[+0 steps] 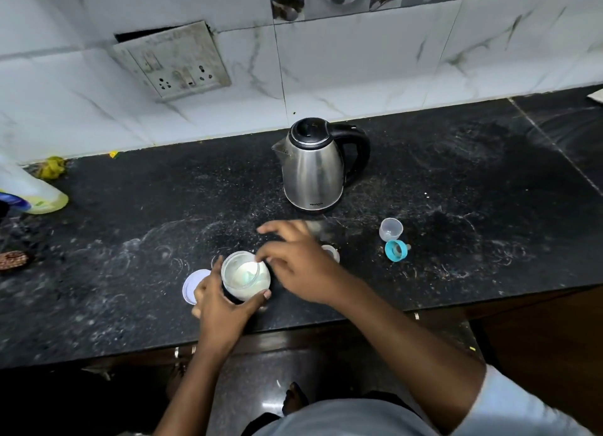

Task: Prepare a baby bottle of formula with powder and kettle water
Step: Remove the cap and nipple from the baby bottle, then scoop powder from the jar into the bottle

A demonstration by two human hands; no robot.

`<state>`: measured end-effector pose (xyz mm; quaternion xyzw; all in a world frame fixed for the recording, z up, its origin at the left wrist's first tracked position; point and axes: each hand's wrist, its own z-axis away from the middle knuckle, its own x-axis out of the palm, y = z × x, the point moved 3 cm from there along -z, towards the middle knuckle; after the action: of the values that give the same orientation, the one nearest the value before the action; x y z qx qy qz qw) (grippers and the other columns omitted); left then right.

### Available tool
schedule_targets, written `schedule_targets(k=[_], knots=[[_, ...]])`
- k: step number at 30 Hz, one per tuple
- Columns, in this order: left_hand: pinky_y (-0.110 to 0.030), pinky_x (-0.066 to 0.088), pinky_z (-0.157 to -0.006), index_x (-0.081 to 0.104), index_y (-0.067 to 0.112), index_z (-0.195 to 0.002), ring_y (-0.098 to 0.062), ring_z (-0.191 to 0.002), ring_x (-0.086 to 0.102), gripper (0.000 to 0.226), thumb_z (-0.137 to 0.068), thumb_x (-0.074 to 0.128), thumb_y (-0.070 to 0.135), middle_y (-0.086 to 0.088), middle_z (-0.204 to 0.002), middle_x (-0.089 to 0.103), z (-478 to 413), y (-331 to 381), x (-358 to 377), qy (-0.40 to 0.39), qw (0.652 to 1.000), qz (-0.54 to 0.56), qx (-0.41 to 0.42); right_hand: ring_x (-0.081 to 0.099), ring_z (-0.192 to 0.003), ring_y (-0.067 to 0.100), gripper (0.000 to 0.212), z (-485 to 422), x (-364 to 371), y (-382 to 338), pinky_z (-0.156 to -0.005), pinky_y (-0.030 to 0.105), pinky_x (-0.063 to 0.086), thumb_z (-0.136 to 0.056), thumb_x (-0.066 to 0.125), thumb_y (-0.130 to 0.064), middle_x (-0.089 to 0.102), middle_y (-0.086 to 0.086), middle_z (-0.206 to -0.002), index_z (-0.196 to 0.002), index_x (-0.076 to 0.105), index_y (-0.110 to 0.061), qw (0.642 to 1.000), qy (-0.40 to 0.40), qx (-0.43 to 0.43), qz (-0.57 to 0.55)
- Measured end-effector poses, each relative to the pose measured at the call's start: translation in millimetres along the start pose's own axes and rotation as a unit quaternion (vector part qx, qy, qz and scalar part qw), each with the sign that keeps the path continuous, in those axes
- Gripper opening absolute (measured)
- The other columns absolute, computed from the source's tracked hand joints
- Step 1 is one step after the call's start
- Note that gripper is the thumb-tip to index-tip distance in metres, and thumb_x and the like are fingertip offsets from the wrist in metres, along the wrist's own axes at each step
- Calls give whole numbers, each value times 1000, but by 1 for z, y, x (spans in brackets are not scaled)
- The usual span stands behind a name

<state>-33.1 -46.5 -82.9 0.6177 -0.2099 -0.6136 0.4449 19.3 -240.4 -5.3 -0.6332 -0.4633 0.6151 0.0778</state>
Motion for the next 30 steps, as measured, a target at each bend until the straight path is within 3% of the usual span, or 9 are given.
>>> schedule_targets(k=[2,4,10,15,19,22,26,28,30], knots=[[-54,51,-106,54,47,-137,-20,-125,62,91,-56,94,59,14,-129,69,-6,-2,4,-1,999,21,36,40,-133,30,27,-20,17,-7,-111,43,39,-93,57,-3,51,6,-151,-106,77,-16,996,-84,17,8],[-50,55,-98,57,50,-125,-11,-112,67,78,-55,93,52,16,-119,71,-4,5,5,20,997,40,70,39,-134,32,28,-35,26,-12,-112,42,39,-96,55,-8,46,4,-156,-110,77,-18,987,-148,38,57],[-52,54,-99,49,23,-136,-20,-118,63,89,-60,95,34,2,-128,60,0,20,10,33,989,61,134,41,-130,36,31,-50,26,-22,-94,45,43,-94,55,-8,47,9,-147,-122,69,-8,930,-238,68,272],[-52,50,-103,48,20,-136,-24,-121,58,86,-63,89,39,3,-131,56,0,35,12,50,981,42,184,43,-128,34,32,-54,19,-25,-91,41,44,-97,57,-11,53,9,-136,-128,64,-7,925,-224,92,292],[-56,50,-102,45,32,-137,-26,-122,58,87,-63,90,39,9,-131,53,-3,39,11,60,977,59,196,45,-122,34,30,-56,16,-23,-90,44,47,-94,56,-5,55,10,-131,-122,66,-5,935,-199,92,278],[-57,49,-104,41,40,-138,-26,-126,58,90,-63,91,41,4,-134,54,-7,33,10,53,977,86,187,46,-115,32,27,-54,9,-23,-90,44,51,-92,56,-7,56,9,-130,-113,71,-11,948,-164,76,263],[-56,49,-109,44,26,-142,-23,-132,57,93,-64,91,44,0,-140,53,-9,26,11,28,978,115,174,43,-118,29,29,-46,1,-27,-90,43,49,-92,56,-6,51,6,-135,-116,72,-14,960,-133,50,242],[-50,48,-111,45,21,-143,-19,-133,56,93,-65,92,41,-1,-142,53,-6,26,12,21,976,120,181,43,-120,31,26,-42,4,-26,-91,46,49,-89,60,-5,51,7,-140,-108,75,-12,964,-116,27,238],[-47,47,-113,43,35,-143,-18,-136,55,91,-66,92,36,-1,-143,53,-4,29,12,19,973,117,198,46,-118,33,15,-39,9,-23,-89,51,51,-83,67,-4,54,10,-140,-92,78,-9,964,-99,8,246]])
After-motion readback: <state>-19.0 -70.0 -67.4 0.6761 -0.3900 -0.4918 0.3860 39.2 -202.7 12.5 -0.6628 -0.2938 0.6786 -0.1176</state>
